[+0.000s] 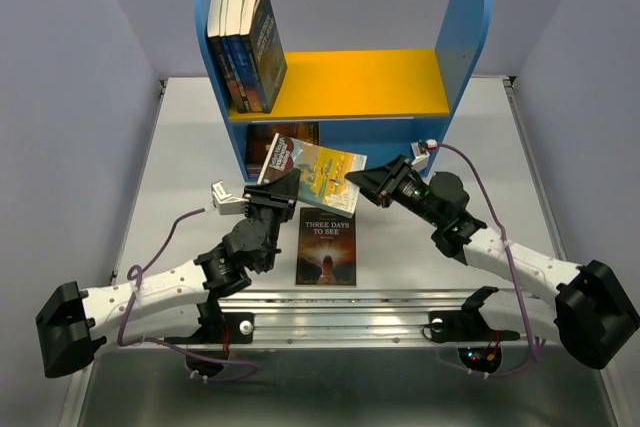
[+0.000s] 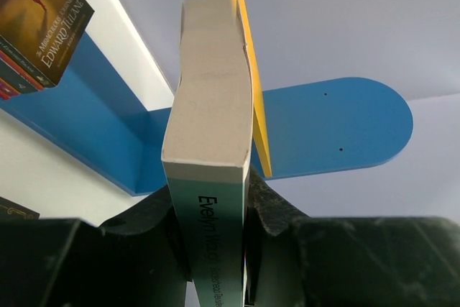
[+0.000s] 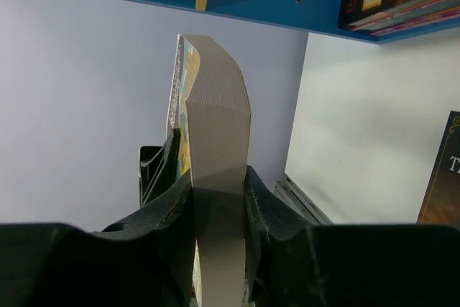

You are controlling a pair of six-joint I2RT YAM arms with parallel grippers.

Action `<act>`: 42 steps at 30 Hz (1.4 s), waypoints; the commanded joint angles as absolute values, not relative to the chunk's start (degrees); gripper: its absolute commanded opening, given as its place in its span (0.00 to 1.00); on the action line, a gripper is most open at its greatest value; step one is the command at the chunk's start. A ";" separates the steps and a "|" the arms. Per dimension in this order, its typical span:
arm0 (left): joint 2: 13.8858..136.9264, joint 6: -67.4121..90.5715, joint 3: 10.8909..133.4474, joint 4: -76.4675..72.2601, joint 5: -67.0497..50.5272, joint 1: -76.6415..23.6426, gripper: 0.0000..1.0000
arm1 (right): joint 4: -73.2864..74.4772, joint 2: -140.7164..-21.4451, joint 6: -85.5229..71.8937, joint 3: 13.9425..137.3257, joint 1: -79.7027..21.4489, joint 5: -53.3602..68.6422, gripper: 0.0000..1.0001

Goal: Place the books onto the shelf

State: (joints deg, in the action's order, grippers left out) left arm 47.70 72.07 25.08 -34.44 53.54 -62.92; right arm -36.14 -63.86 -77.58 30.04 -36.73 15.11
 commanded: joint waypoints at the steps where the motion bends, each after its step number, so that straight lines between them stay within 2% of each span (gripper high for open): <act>1: 47.90 73.03 25.40 -39.55 51.77 -63.90 0.00 | -46.39 -64.33 -77.25 32.35 -37.44 18.98 0.25; 2: 48.34 72.95 25.49 -39.55 51.68 -63.90 0.00 | -47.54 -64.68 -77.69 32.17 -37.44 19.94 0.23; 6: 48.78 73.30 25.31 -39.46 50.19 -63.90 0.00 | -53.69 -66.97 -79.54 30.77 -37.44 21.79 0.01; 7: 48.61 73.39 25.05 -38.94 49.92 -63.90 0.00 | -57.27 -67.84 -80.50 30.24 -37.44 21.97 0.01; 8: 47.82 73.39 24.70 -38.41 49.57 -63.90 0.05 | -58.87 -68.29 -81.12 29.10 -37.44 22.15 0.01; 9: 47.12 73.48 24.52 -37.63 48.96 -63.90 0.19 | -60.10 -68.55 -81.38 28.66 -37.44 22.24 0.01; 10: 45.54 73.74 23.83 -35.79 48.17 -63.90 0.61 | -61.16 -68.99 -80.95 28.04 -37.44 22.41 0.01; 12: 43.53 73.57 22.86 -32.19 46.95 -63.90 0.99 | -60.65 -68.99 -80.34 27.69 -37.44 22.41 0.01; 18: 36.75 77.69 23.64 -11.29 42.90 -63.90 0.99 | -59.59 -66.36 -78.67 24.35 -37.44 19.78 0.01; 24: 29.45 79.72 22.59 2.86 39.82 -63.98 0.99 | -60.03 -65.39 -78.66 20.75 -35.96 17.67 0.01; 30: 25.67 81.38 22.77 17.99 38.50 -63.90 0.99 | -75.30 -69.34 -83.84 15.56 -32.96 17.58 0.01; 35: 23.21 84.72 20.75 21.80 36.57 -63.90 0.99 | -88.23 -76.89 -86.57 15.38 -32.35 18.02 0.01; 42: 18.99 84.38 21.17 23.90 37.52 -63.90 0.99 | -89.99 -82.78 -85.87 19.68 -30.94 19.07 0.01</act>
